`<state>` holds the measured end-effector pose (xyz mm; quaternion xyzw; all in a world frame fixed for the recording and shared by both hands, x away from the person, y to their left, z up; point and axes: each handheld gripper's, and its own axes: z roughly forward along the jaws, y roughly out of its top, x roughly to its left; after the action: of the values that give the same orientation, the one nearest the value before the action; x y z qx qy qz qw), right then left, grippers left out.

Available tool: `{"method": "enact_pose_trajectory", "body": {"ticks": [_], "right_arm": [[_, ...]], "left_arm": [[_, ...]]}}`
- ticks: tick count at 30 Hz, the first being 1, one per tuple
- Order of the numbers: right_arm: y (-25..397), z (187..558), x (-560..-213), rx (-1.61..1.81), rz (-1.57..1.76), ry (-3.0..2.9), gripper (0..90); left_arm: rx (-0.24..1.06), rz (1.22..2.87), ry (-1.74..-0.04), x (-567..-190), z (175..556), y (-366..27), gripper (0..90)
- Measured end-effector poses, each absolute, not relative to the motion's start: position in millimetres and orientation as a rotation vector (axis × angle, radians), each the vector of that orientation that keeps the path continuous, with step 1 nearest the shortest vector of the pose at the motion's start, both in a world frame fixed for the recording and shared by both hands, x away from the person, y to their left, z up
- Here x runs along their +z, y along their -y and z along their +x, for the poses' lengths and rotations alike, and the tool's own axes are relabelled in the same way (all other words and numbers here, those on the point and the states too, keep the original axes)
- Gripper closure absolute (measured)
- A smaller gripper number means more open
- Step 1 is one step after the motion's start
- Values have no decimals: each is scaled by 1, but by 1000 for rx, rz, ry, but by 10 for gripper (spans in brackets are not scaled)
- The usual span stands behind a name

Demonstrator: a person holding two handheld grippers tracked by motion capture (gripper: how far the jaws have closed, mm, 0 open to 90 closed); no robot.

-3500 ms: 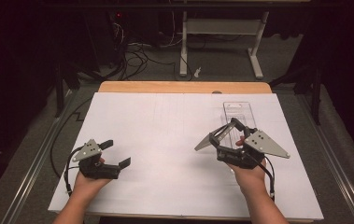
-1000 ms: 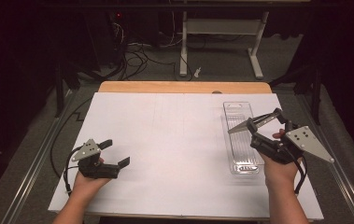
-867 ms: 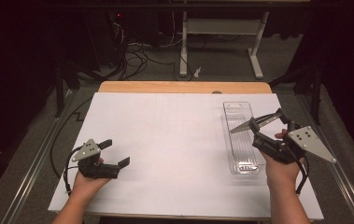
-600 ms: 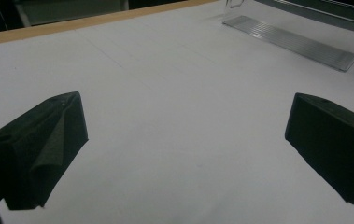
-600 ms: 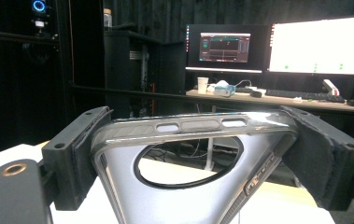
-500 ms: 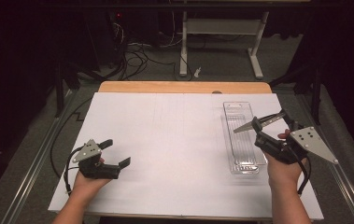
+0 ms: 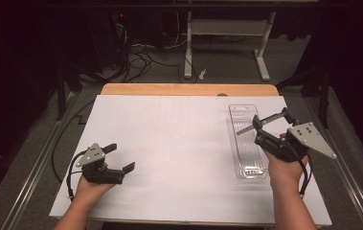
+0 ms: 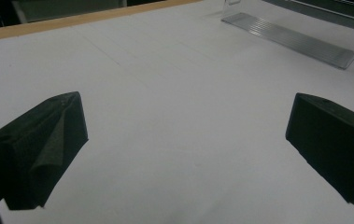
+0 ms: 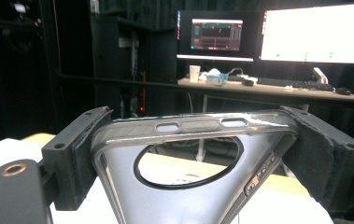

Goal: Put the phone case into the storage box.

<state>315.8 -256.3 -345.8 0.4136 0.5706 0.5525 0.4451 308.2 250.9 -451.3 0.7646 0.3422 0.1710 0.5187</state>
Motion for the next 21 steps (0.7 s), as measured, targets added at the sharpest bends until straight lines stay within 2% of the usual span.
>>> {"method": "enact_pose_trajectory", "body": {"ticks": [21], "right_arm": [[234, 361, -327, 1241, 1095, -1436, 138]], "left_arm": [[403, 1809, -817, -449, 307, -257, 2]]}}
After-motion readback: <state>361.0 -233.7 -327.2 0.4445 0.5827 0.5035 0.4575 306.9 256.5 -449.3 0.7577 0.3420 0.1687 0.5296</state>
